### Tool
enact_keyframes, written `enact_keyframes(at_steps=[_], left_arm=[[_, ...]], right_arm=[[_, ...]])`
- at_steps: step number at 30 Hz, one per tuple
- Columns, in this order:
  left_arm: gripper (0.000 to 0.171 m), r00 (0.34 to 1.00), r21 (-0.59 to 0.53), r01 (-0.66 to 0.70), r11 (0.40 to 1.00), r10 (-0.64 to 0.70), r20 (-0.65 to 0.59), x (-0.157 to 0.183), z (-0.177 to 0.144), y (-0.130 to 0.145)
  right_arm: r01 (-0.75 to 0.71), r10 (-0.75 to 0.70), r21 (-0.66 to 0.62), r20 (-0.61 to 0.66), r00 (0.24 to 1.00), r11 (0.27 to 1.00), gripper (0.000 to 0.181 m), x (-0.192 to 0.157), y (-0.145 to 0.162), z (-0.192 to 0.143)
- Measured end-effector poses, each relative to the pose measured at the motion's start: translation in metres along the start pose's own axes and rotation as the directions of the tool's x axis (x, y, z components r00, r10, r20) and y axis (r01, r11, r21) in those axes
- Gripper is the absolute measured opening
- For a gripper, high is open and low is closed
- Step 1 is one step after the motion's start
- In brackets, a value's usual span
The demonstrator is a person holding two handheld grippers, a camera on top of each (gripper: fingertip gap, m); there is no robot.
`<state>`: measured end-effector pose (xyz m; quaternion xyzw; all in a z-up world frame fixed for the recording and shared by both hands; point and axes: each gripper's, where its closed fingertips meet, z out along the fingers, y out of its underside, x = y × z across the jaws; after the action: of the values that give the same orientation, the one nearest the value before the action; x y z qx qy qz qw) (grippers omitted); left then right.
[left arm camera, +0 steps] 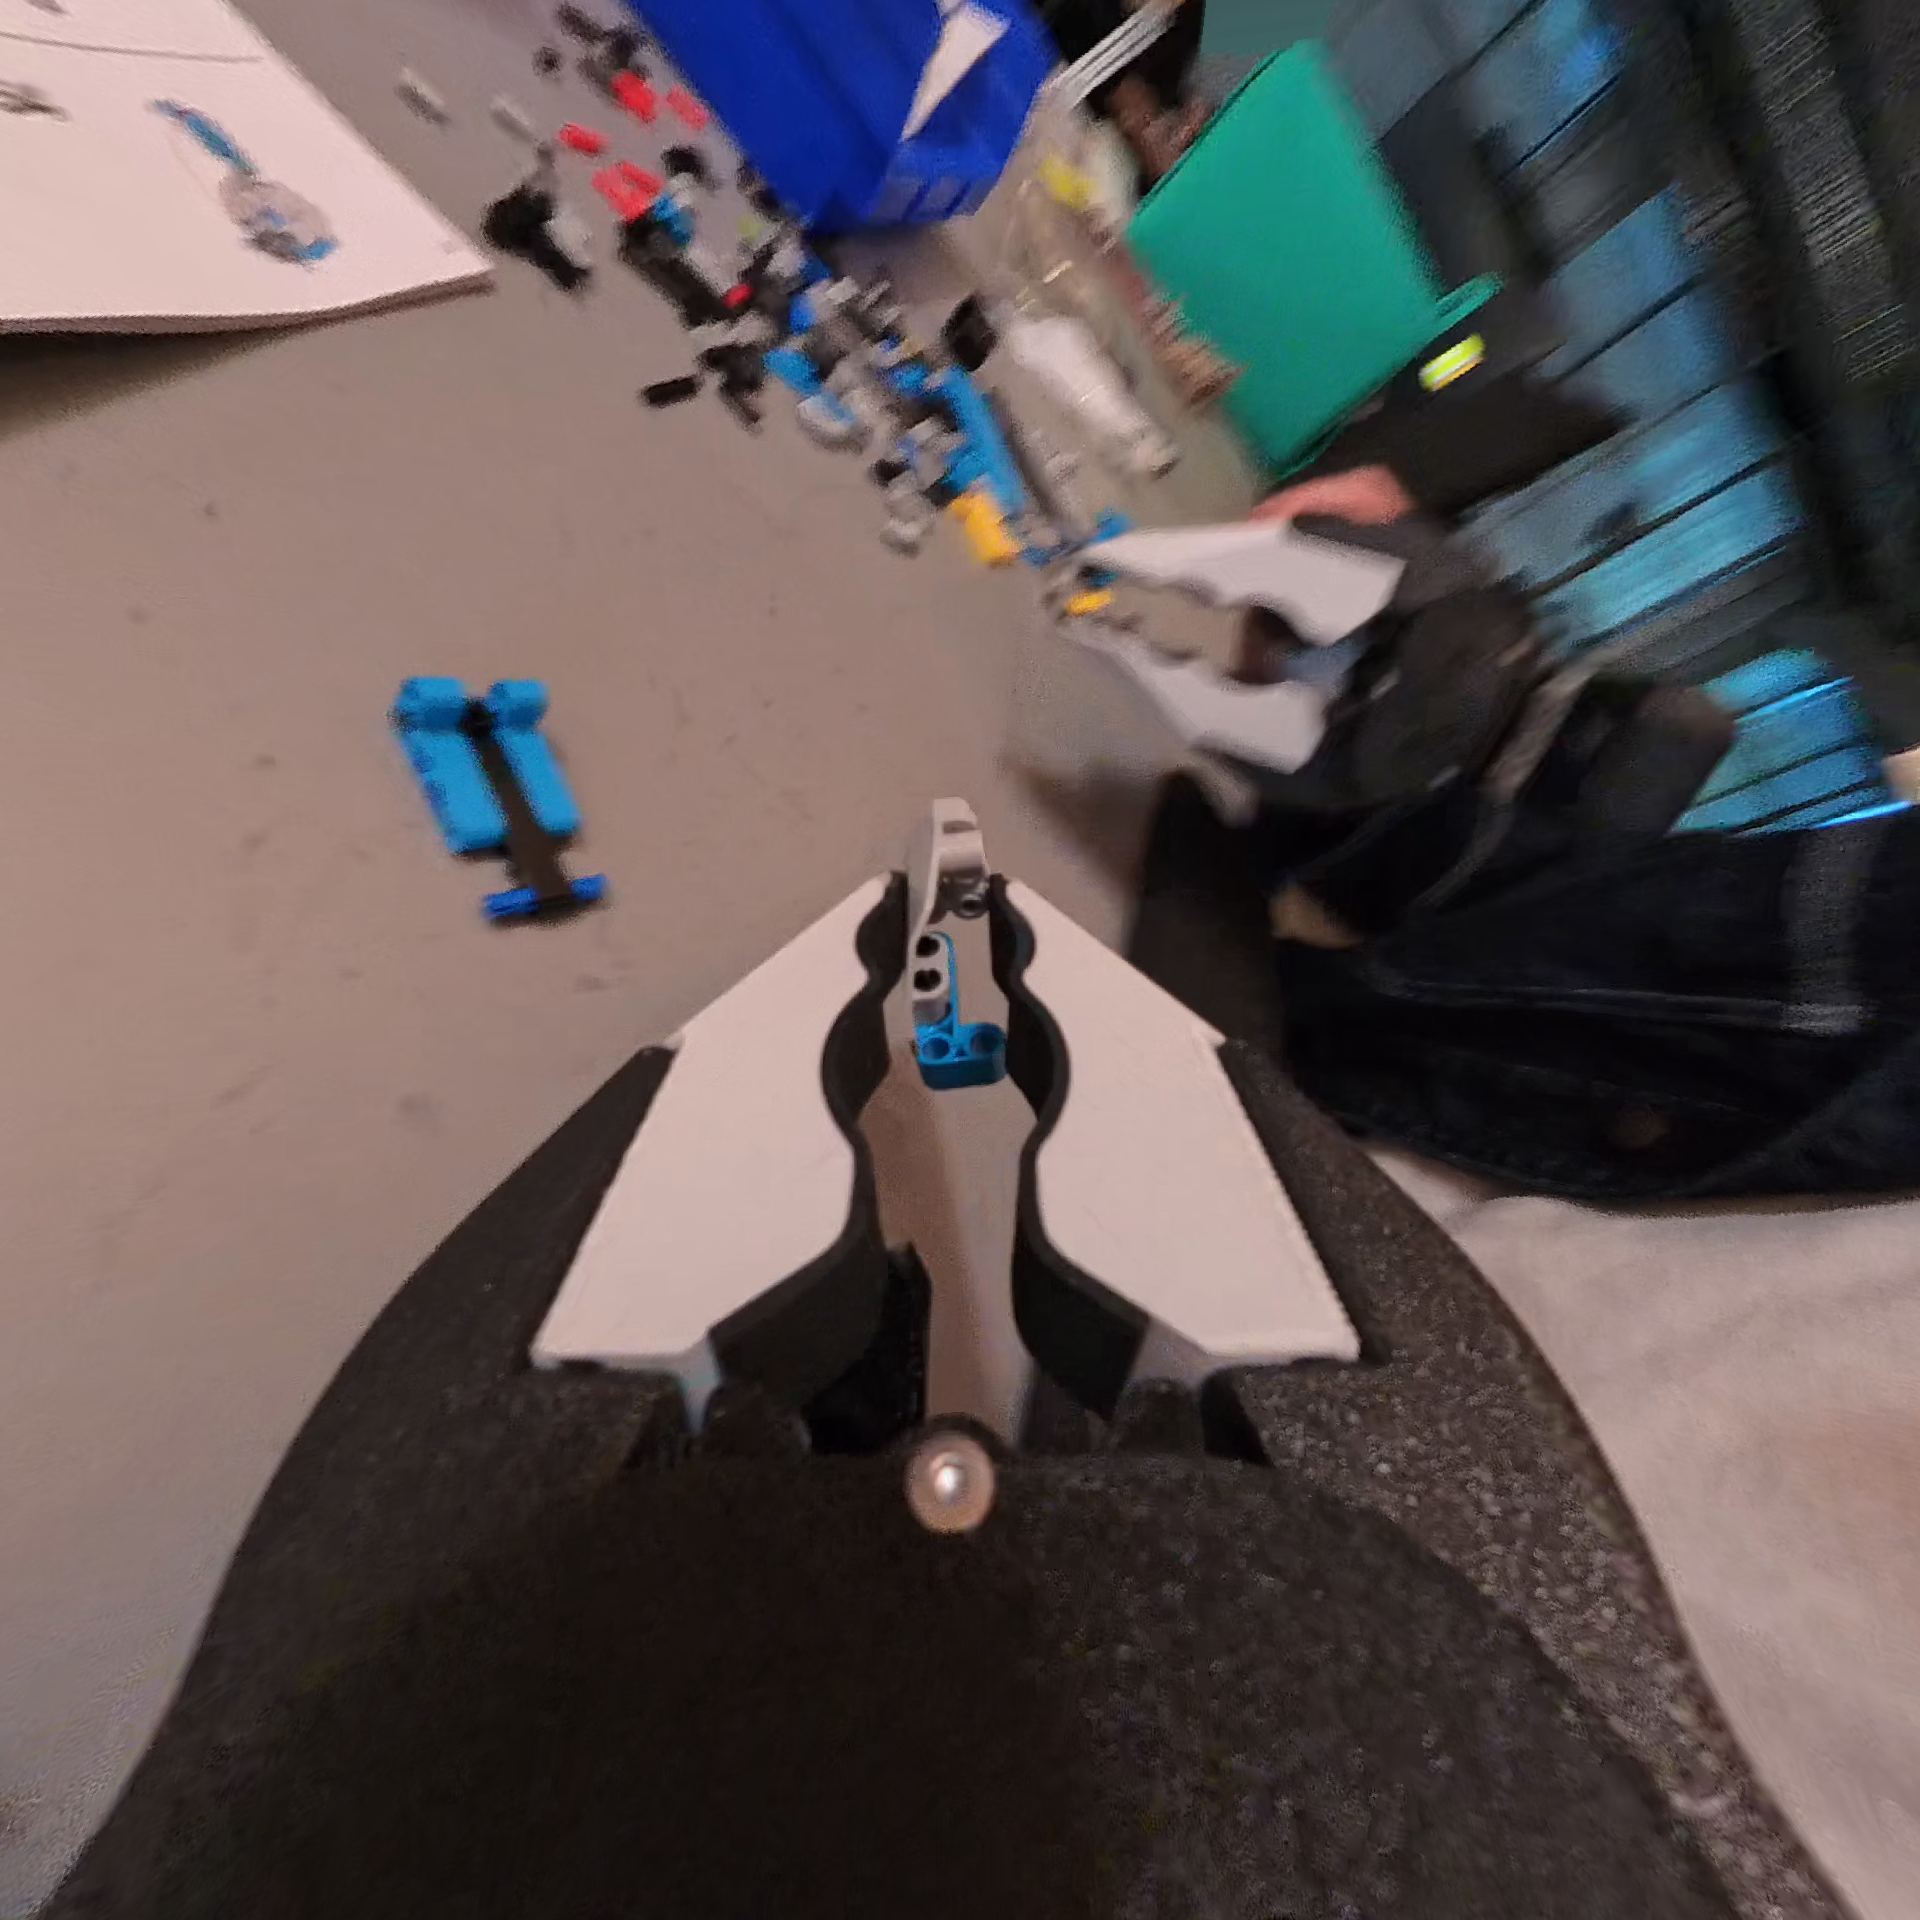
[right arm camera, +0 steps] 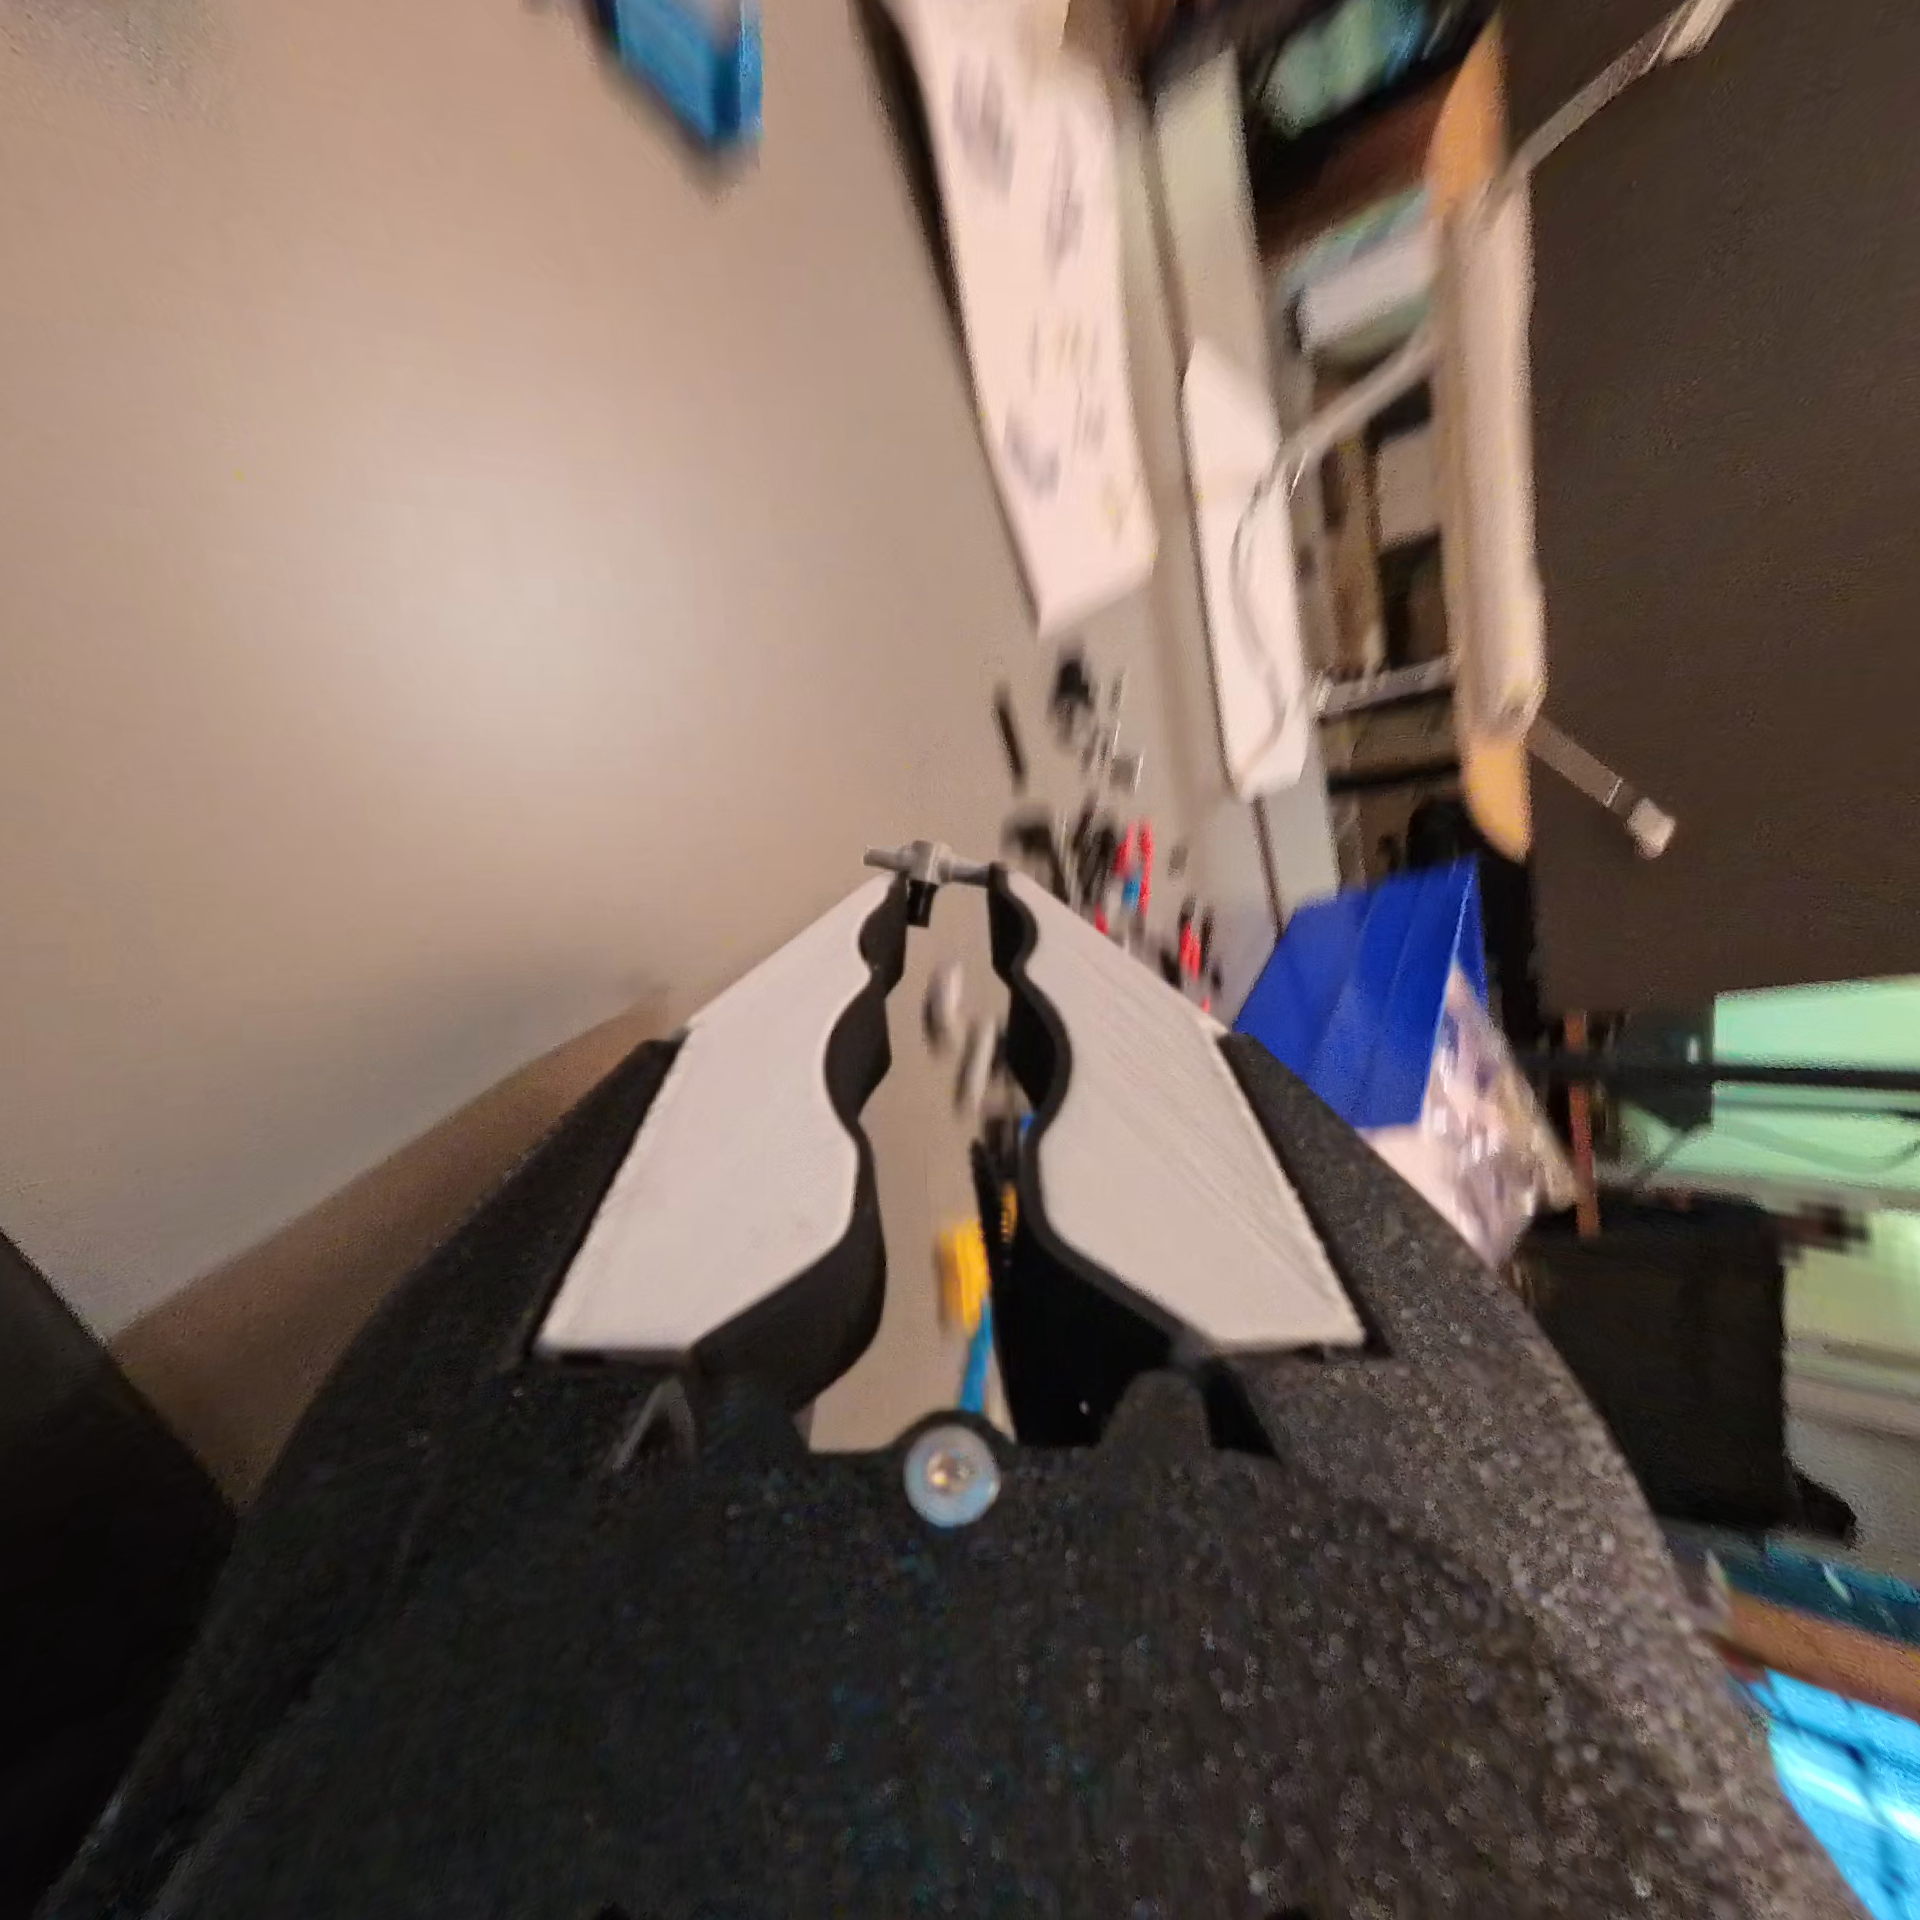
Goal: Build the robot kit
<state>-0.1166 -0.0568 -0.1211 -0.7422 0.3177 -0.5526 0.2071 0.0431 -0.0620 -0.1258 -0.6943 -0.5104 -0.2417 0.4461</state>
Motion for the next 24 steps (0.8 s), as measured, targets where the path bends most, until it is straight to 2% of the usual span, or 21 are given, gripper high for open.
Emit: enact_keyframes(at_steps=[3,5,7,8,9,10,12,14,16,18,20,24], left_arm=[[0.015,0.959,0.106,0.163,0.981,-0.132,-0.250,0.027,-0.009,-0.020],[0.015,0.931,0.153,0.209,0.966,-0.148,-0.334,0.034,-0.017,-0.029],[0.015,0.919,0.215,0.232,0.949,-0.141,-0.369,0.036,-0.025,-0.040],[0.015,0.917,0.247,0.237,0.940,-0.132,-0.376,0.036,-0.030,-0.045],[0.015,0.919,0.275,0.234,0.933,-0.121,-0.374,0.035,-0.033,-0.050],[0.015,0.925,0.297,0.227,0.928,-0.110,-0.365,0.034,-0.036,-0.052],[0.015,0.940,0.310,0.215,0.926,-0.110,-0.323,0.027,-0.037,-0.053],[0.015,0.953,0.304,0.219,0.927,-0.137,-0.270,0.016,-0.035,-0.050],[0.015,0.947,0.290,0.258,0.922,-0.181,-0.265,0.009,-0.032,-0.047],[0.015,0.941,0.273,0.288,0.918,-0.217,-0.261,0.004,-0.030,-0.044],[0.015,0.932,0.272,0.317,0.909,-0.244,-0.270,0.001,-0.030,-0.044],[0.015,0.920,0.248,0.356,0.901,-0.290,-0.264,-0.005,-0.029,-0.039]], right_arm=[[-0.177,0.184,0.285,0.002,0.983,0.942,0.015,0.000,-0.090,0.003],[-0.347,0.358,0.386,0.045,0.933,0.855,0.015,0.014,-0.123,0.010],[-0.574,0.520,0.407,0.246,0.818,0.711,0.014,0.018,-0.151,0.016],[-0.654,0.546,0.404,0.360,0.756,0.639,0.015,0.017,-0.167,0.014],[-0.693,0.556,0.404,0.415,0.720,0.596,0.015,0.017,-0.179,0.013],[-0.705,0.592,0.409,0.382,0.709,0.580,0.015,0.022,-0.181,0.016],[-0.654,0.617,0.474,0.259,0.743,0.589,0.014,0.033,-0.179,0.018],[-0.504,0.548,0.505,0.071,0.834,0.701,0.015,0.038,-0.175,0.019],[-0.251,0.354,0.505,-0.118,0.928,0.826,0.015,0.033,-0.178,0.018],[-0.029,0.183,0.474,-0.281,0.942,0.880,0.015,0.025,-0.182,0.018],[0.091,0.052,0.424,-0.316,0.947,0.901,0.015,0.009,-0.184,0.024],[0.203,-0.056,0.358,-0.380,0.923,0.911,0.015,0.004,-0.182,0.030]])
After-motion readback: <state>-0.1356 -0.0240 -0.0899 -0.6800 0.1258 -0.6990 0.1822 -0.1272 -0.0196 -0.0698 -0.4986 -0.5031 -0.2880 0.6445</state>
